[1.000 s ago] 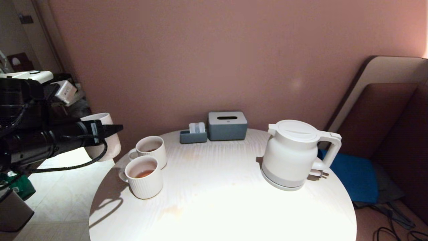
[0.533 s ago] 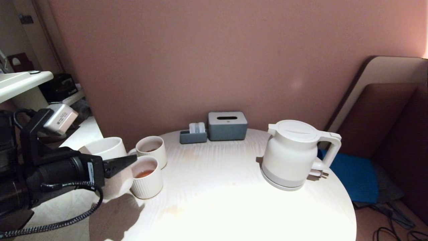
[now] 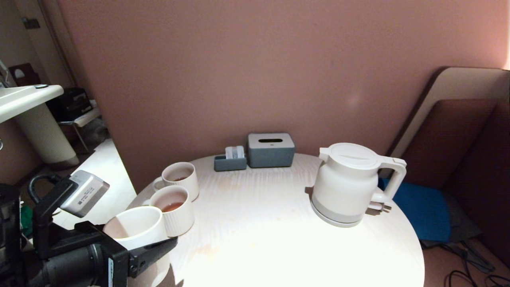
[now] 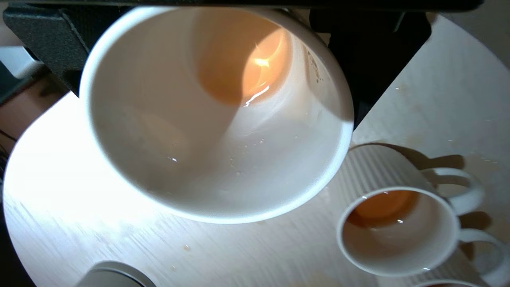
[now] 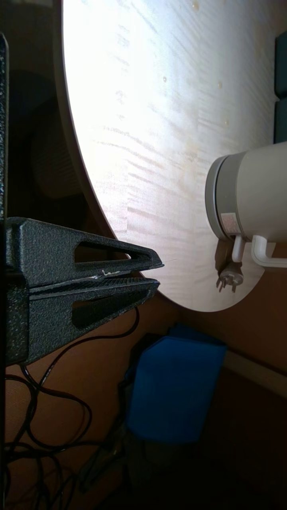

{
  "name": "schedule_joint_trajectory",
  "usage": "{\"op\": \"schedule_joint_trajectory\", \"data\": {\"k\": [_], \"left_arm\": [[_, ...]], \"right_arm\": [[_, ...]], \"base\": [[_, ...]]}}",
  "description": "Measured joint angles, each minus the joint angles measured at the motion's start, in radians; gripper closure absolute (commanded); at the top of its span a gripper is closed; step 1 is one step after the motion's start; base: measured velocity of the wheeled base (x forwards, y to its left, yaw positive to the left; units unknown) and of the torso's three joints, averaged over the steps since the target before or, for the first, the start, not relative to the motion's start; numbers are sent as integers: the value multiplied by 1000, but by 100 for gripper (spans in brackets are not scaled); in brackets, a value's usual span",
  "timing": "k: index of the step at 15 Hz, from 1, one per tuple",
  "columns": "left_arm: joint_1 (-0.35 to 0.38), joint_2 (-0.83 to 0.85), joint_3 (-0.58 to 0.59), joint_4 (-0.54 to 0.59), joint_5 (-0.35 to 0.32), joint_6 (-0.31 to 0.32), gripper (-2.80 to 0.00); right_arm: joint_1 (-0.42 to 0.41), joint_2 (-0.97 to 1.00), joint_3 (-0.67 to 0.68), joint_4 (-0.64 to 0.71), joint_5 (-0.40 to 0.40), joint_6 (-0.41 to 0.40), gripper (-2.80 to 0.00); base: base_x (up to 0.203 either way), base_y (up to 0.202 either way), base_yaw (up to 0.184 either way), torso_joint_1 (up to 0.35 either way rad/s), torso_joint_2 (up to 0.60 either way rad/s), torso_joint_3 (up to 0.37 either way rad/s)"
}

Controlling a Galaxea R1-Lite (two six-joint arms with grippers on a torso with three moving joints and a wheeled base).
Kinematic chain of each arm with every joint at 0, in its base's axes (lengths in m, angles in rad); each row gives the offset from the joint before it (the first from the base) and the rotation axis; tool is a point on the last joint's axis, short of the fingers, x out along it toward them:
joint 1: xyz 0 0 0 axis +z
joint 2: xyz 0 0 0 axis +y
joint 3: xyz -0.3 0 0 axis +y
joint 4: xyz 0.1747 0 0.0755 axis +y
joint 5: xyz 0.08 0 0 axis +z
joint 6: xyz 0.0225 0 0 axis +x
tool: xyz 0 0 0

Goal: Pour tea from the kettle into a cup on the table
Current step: Put the cup down on the table

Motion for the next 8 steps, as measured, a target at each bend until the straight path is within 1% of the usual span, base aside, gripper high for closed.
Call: {"op": "schedule_joint_trajectory", "data": {"k": [1, 3, 6, 8], "left_arm": [[-23, 4, 17, -15, 0, -1, 0], [-55, 29, 53, -110, 2, -4, 0], [-76, 123, 120, -341, 18, -8, 0], [-85, 199, 152, -482, 53, -11, 0]], "right_arm": [[0, 0, 0, 0, 0, 0, 0], [0, 0, 0, -1, 0, 0, 0], [0, 0, 0, 0, 0, 0, 0], [0, 0, 0, 0, 0, 0, 0]], "base": [[0, 0, 0, 0, 0, 0], [0, 0, 0, 0, 0, 0], [0, 0, 0, 0, 0, 0], [0, 0, 0, 0, 0, 0]]}}
